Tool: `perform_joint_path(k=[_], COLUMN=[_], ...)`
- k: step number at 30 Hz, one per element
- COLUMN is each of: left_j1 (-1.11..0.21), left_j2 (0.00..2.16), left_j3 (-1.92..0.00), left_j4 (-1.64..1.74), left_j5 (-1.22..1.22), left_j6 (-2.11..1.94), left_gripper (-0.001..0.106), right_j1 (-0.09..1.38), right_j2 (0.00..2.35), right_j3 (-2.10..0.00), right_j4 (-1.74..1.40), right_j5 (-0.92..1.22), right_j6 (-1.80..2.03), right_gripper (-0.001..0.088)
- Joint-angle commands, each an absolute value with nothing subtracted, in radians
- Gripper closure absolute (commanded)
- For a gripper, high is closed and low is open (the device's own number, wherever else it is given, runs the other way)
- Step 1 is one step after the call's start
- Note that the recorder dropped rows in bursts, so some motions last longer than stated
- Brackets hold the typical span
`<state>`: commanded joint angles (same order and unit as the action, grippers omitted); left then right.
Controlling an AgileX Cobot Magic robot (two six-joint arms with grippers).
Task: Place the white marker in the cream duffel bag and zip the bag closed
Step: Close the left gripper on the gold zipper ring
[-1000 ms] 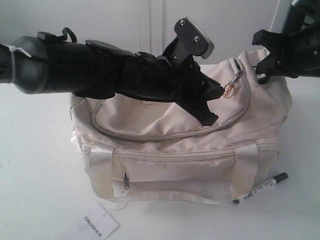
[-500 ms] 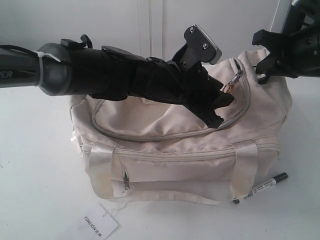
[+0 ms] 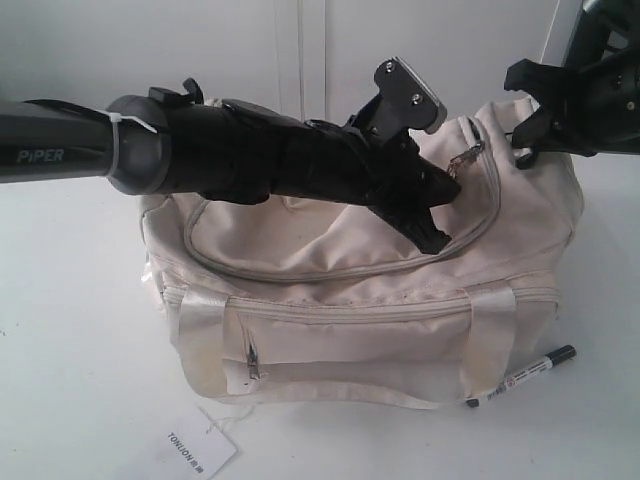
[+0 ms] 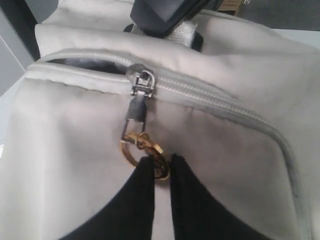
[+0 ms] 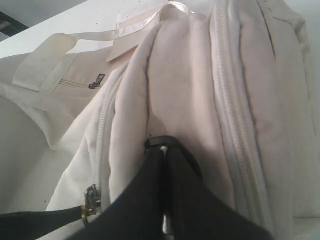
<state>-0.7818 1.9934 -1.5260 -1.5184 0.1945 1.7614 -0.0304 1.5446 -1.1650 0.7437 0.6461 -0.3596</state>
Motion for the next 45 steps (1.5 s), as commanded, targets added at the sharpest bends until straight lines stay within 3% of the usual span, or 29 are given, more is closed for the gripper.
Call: perform_joint_path(k=[2,23,45], left_j1=[-0.782,-0.782,-0.782], left_j2=[1.993,1.943,1.943], left_j3=[-1.526,-1.526,-1.526], left_j4=[-1.518,-1.503,-1.199], left_j5=[0.213,0.468,0.681], left_j6=[1.761,1.746,1.562], left_gripper=[0.105,0.105,0.105], right_j1=[-0.03,-0.03,-0.03], right_j2=[1.545,1.545,1.545], right_j3=[-1.165,-1.165,-1.165], right_j4=[0.744,0.744,0.748], right_j5=[0.643,0.643,0.636], right_j6=[-0.36,-0.36,-0.36], right_gripper=[0.0868,0.0868,0.0868])
